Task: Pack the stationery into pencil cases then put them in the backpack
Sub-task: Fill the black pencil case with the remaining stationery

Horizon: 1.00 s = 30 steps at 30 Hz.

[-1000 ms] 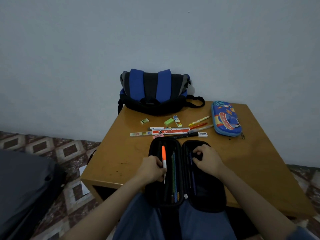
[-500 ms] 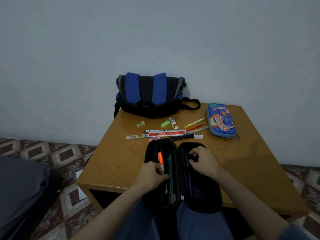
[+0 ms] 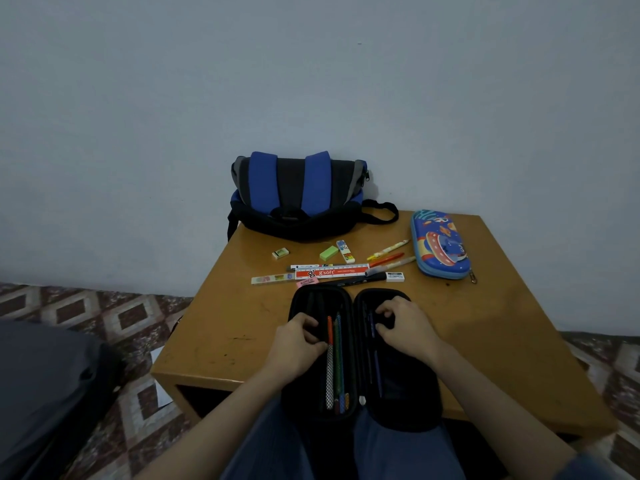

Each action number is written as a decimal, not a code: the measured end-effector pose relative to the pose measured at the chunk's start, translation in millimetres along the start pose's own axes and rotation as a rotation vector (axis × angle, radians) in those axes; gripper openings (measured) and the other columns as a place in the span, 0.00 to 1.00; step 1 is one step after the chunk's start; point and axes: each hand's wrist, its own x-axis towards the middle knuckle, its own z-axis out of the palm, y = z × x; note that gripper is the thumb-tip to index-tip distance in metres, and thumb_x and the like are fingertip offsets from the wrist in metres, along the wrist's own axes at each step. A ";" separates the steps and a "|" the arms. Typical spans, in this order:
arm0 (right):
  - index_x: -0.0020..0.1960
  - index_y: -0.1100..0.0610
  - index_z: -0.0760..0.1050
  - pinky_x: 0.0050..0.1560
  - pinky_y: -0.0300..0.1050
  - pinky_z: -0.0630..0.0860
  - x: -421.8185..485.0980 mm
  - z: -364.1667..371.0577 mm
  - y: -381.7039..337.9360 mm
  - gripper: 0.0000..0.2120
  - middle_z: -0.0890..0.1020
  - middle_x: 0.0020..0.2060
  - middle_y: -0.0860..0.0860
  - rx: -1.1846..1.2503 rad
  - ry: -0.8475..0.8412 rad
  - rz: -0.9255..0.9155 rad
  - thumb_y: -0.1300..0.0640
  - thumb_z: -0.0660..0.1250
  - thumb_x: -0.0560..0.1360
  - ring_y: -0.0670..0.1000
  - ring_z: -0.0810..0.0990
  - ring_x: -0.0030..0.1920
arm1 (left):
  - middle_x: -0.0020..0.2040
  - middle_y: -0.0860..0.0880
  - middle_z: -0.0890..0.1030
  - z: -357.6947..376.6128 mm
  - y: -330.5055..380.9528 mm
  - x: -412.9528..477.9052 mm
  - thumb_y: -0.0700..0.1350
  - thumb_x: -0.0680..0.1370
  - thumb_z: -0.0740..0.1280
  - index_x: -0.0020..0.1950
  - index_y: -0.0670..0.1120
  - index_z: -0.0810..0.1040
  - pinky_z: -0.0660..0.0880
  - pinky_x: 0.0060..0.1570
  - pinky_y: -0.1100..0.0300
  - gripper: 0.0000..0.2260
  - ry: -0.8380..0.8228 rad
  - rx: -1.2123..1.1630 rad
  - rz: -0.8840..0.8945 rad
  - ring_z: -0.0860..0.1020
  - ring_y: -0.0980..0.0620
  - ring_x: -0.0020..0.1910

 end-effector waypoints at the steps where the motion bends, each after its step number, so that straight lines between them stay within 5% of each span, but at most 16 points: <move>1: 0.61 0.57 0.75 0.52 0.39 0.73 0.1 0.1 0.3 0.16 0.76 0.55 0.52 0.003 0.000 -0.001 0.55 0.67 0.74 0.48 0.76 0.55 | 0.42 0.49 0.79 0.1 -0.1 0.4 0.41 0.74 0.69 0.62 0.44 0.70 0.75 0.37 0.65 0.18 -0.006 0.023 -0.002 0.77 0.55 0.36; 10: 0.62 0.58 0.76 0.52 0.38 0.72 0.9 2.3 2.9 0.17 0.76 0.57 0.52 0.021 -0.005 0.002 0.54 0.67 0.74 0.47 0.77 0.56 | 0.43 0.51 0.81 -1.3 -1.0 2.7 0.47 0.70 0.74 0.58 0.46 0.74 0.73 0.35 0.64 0.20 0.133 0.297 0.065 0.79 0.53 0.42; 20: 0.62 0.54 0.75 0.52 0.41 0.72 -0.4 -27.1 25.5 0.16 0.77 0.58 0.51 -0.006 0.079 0.016 0.51 0.63 0.76 0.50 0.75 0.56 | 0.48 0.52 0.73 2.8 38.6 46.1 0.46 0.76 0.67 0.45 0.49 0.79 0.72 0.42 0.62 0.02 0.257 0.241 0.332 0.75 0.54 0.44; 26: 0.64 0.57 0.74 0.58 0.41 0.71 -1.2 -33.0 62.0 0.17 0.77 0.61 0.52 0.008 0.143 0.101 0.54 0.64 0.76 0.50 0.73 0.62 | 0.50 0.47 0.77 26.2 65.3 98.1 0.45 0.77 0.65 0.49 0.44 0.81 0.70 0.46 0.60 0.07 0.209 0.320 0.436 0.75 0.50 0.50; 30: 0.67 0.53 0.71 0.67 0.51 0.67 -0.5 -23.4 75.9 0.19 0.73 0.66 0.49 -0.086 0.099 0.156 0.52 0.62 0.76 0.52 0.68 0.67 | 0.52 0.46 0.78 34.0 76.2 124.8 0.46 0.77 0.65 0.51 0.43 0.80 0.76 0.48 0.53 0.09 0.229 0.348 0.411 0.77 0.49 0.49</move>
